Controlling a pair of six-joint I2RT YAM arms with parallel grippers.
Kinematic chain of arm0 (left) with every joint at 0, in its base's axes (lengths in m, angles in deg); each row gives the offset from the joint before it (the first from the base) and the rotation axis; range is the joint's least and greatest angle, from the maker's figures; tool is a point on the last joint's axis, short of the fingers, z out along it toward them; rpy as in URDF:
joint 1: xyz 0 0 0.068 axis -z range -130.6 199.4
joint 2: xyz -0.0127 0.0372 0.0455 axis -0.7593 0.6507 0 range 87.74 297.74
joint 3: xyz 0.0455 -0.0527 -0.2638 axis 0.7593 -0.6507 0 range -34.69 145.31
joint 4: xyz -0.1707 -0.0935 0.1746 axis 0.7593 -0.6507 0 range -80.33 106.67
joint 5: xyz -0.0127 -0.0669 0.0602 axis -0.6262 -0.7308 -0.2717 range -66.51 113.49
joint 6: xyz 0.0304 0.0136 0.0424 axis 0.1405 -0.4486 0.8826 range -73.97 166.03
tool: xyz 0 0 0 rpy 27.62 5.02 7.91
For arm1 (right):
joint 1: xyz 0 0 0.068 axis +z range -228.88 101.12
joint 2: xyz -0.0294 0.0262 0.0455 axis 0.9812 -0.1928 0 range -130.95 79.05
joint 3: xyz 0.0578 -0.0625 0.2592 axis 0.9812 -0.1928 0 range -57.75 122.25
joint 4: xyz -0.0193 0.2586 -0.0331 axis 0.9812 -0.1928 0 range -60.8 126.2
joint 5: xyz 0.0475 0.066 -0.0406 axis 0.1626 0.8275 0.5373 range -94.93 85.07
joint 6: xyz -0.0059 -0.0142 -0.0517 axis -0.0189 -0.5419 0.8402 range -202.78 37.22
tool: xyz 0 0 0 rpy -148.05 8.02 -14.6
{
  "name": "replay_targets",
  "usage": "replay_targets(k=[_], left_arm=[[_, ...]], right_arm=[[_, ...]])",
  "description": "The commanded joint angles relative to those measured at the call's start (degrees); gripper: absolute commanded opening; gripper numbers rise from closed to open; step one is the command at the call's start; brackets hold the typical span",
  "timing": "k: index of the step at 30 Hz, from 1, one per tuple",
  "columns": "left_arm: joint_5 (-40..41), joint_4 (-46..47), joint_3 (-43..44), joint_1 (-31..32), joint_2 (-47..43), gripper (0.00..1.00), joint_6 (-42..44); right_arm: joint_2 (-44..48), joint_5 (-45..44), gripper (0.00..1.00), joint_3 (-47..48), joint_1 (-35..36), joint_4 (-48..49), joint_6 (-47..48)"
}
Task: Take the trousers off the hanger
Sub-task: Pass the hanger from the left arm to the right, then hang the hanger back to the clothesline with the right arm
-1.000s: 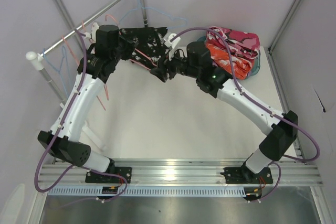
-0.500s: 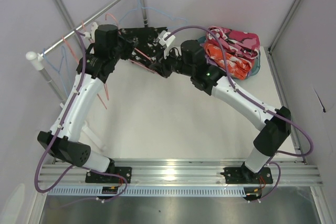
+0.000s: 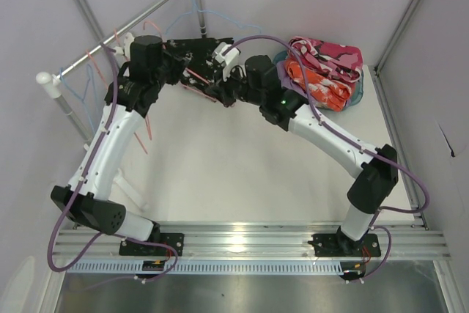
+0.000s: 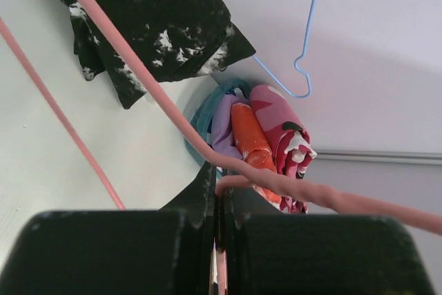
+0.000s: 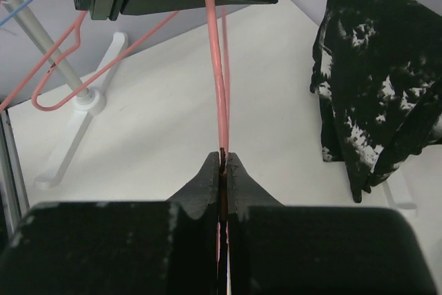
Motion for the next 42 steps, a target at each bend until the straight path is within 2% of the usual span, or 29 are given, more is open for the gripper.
replay_targets(k=[1, 4, 7, 8, 10, 11, 17, 20, 23, 30, 36, 42], left_arm=[[-0.95, 2.93, -0.35, -0.06, -2.67, 0.00, -1.04], [-1.66, 4.16, -1.23, -0.06, -3.46, 0.02, -0.07], [-1.83, 4.16, -1.58, -0.06, -4.33, 0.24, 1.51], [-1.92, 4.25, -1.58, -0.15, -4.60, 0.36, 1.86], [-2.27, 4.42, -2.45, -0.15, -6.00, 0.45, 3.35], [-2.27, 4.51, -3.15, -0.07, -6.62, 0.53, 3.53], [-2.89, 4.60, -5.53, -0.15, -11.71, 0.73, 7.65], [-2.98, 4.60, -6.24, -0.24, -14.70, 0.79, 9.50], [-1.49, 4.43, -6.85, -0.77, -16.64, 0.82, 10.30], [-3.14, 3.19, -8.61, -4.80, -18.40, 0.84, 10.03], [-4.74, 3.19, -5.80, -6.13, -17.35, 0.87, 12.75], [-4.65, 3.02, -2.81, -6.92, -17.70, 0.89, 16.80]], right_arm=[[-0.62, 1.08, 0.00, 3.52, 1.18, 1.39, 0.96], [-0.89, -0.32, 0.00, 4.13, 1.17, 1.66, 0.61], [-1.33, -2.96, 0.00, 5.53, 1.17, 2.09, -0.26], [-1.50, -3.40, 0.00, 5.80, 1.00, 2.19, -0.62], [-1.94, -4.37, 0.00, 6.24, 1.09, 3.32, -1.84], [-1.94, -4.37, 0.00, 6.15, 1.09, 3.85, -1.94], [-4.13, -6.65, 0.00, 8.78, 1.17, 4.91, -2.90], [-6.06, -8.85, 0.00, 12.20, 1.09, 2.11, -2.82], [-6.16, -7.28, 0.00, 13.10, 1.09, 0.34, -2.73], [-0.54, -6.39, 0.00, 9.32, 1.17, -0.45, -3.17], [4.03, -9.19, 0.00, 7.39, 1.17, -5.19, -1.85], [9.04, -11.84, 0.00, 2.82, 1.17, -3.97, -2.64]])
